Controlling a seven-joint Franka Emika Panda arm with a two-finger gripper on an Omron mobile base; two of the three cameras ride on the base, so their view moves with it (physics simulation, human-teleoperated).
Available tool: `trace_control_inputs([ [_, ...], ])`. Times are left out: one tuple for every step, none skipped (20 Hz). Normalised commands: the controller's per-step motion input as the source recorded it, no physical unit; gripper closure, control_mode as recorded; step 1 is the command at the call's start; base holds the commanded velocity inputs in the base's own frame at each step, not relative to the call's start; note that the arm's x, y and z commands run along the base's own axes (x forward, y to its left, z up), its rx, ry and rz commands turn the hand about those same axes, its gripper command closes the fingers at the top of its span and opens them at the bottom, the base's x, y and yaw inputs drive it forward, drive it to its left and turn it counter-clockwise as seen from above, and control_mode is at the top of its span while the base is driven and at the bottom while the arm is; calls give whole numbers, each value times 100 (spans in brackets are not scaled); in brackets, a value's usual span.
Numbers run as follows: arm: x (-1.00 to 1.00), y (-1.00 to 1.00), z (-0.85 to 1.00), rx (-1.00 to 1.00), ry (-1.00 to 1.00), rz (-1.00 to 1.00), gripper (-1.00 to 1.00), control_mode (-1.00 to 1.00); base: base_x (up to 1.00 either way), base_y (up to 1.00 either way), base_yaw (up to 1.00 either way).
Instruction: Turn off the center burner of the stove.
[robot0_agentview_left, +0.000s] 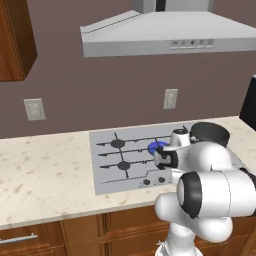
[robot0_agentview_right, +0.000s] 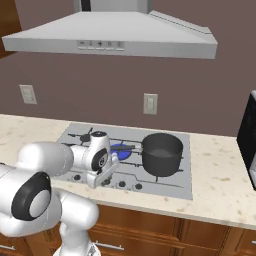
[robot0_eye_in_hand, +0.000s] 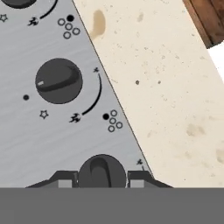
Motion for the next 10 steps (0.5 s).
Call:
trace_control_inputs([
  [0, -4, -6, -1, -1, -41, 100, -100, 0, 0, 0],
  [0, -3, -6, -1, -2, -41, 100, -100, 0, 0, 0],
  [-11, 0, -9, -1, -3, -41, 100, -100, 0, 0, 0],
  [-19, 0, -9, 0, -5, -41, 100, -100, 0, 0, 0],
  [-22, 0, -9, -1, -6, -41, 100, -100, 0, 0, 0],
  [-20, 0, -7, -1, -7, -41, 100, -100, 0, 0, 0],
  [-14, 0, -6, 0, -7, -41, 100, -100, 0, 0, 0],
  [-14, 0, -4, -1, -9, -41, 100, -100, 0, 0, 0],
  [-14, 0, -6, -1, -8, -42, 100, -100, 0, 0, 0],
  [-14, 0, -4, 0, -9, -42, 100, -100, 0, 0, 0],
])
